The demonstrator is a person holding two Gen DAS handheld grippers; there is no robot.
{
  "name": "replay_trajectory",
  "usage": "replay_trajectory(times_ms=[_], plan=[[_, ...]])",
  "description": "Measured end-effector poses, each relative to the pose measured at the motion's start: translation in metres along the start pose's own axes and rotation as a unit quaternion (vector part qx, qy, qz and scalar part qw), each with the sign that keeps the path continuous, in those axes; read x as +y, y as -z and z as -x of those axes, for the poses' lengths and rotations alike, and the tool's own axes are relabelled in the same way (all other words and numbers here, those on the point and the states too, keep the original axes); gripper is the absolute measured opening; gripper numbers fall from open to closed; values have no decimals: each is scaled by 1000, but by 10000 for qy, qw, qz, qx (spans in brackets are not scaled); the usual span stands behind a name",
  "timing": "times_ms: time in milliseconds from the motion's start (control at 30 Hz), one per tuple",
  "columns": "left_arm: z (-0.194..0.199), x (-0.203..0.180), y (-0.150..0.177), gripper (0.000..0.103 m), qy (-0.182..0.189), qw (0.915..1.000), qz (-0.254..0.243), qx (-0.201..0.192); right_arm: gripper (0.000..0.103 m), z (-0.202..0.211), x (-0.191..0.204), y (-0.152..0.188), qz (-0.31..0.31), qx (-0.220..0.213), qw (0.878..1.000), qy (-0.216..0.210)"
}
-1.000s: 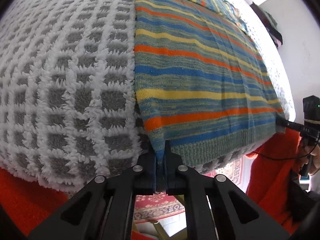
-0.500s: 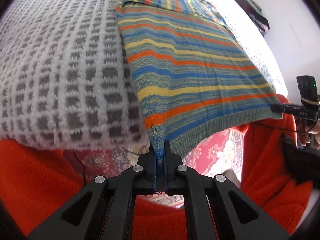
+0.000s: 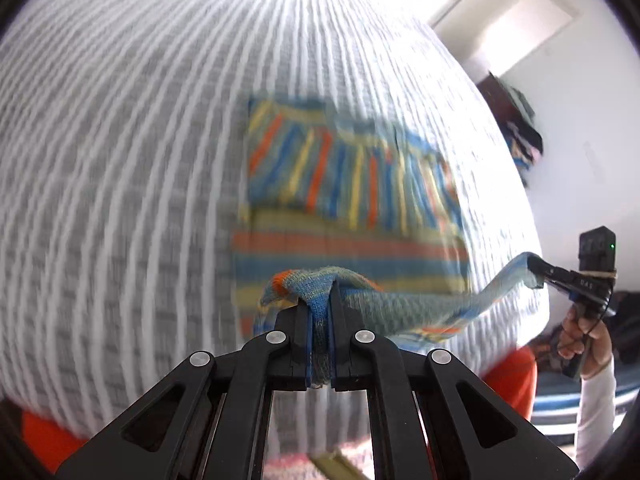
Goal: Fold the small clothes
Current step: 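Lift the hem with both tools and fold it up toward the collar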
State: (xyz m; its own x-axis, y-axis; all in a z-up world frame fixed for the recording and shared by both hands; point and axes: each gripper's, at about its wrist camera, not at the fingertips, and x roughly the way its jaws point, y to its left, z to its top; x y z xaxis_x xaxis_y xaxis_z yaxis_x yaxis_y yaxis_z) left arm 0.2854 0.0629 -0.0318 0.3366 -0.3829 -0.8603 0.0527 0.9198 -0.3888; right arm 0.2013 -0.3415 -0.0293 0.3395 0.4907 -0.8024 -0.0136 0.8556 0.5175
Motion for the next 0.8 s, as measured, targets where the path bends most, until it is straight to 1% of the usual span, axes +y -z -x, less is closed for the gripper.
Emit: replay_trajectory(times_ms=[67, 100, 133, 167, 200, 233, 267, 333, 367, 400, 467, 500, 567, 600, 667, 700, 733, 767, 800], plan=[[-17, -5, -53, 5, -360, 9987, 26, -358, 6, -14, -4, -55, -25, -289, 9991, 318], [-27, -5, -74, 9, -441, 9978, 88, -494, 8, -27, -2, -81, -123, -482, 9978, 428], [-44, -2, -97, 25, -610, 9969, 154, -480, 12, -37, -8, -105, -199, -698, 9958, 552], [-61, 2, -111, 37, -849, 9955, 289, -315, 31, -47, -15, -125, -281, -882, 9922, 833], [-74, 12, -118, 53, -1155, 9920, 487, -176, 47, -55, -23, -140, -429, -1009, 9876, 1121], [-83, 21, -120, 54, -1388, 9882, 630, -155, 65, -61, -31, -148, -612, -1095, 9841, 1258], [-88, 29, -118, 54, -1467, 9866, 691, -153, 65, -62, -38, -151, -777, -1169, 9821, 1256], [-89, 44, -95, 54, -1340, 9885, 689, -151, 65, -60, -49, -146, -893, -1214, 9836, 989], [-89, 51, -82, 54, -1311, 9890, 661, -152, 65, -59, -52, -139, -803, -1174, 9854, 937], [-89, 58, -69, 55, -1331, 9891, 616, -127, 65, -59, -53, -132, -640, -1090, 9866, 1030], [-93, 66, -41, 57, -1385, 9885, 612, 7, 65, -60, -59, -107, -312, -854, 9870, 1327], [-95, 70, -30, 60, -1327, 9890, 644, 77, 65, -60, -65, -94, -276, -721, 9878, 1354], [-98, 73, -11, 66, -1208, 9899, 719, 193, 65, -61, -78, -65, -447, -505, 9906, 1191], [-99, 71, -5, 72, -1185, 9901, 715, 227, 65, -63, -84, -53, -572, -415, 9917, 1073], [-101, 66, 2, 77, -1221, 9904, 584, 269, 68, -67, -89, -32, -770, -313, 9930, 842], [-102, 59, 5, 81, -1277, 9900, 517, 304, 71, -71, -89, -27, -817, -256, 9935, 752], [-106, 54, 6, 83, -1302, 9898, 448, 375, 71, -76, -87, -23, -830, -198, 9940, 688], [-112, 50, 7, 84, -1264, 9899, 393, 507, 72, -83, -85, -21, -830, -149, 9940, 692], [-120, 48, 8, 78, -1185, 9900, 371, 674, 71, -90, -82, -19, -833, -58, 9938, 733]])
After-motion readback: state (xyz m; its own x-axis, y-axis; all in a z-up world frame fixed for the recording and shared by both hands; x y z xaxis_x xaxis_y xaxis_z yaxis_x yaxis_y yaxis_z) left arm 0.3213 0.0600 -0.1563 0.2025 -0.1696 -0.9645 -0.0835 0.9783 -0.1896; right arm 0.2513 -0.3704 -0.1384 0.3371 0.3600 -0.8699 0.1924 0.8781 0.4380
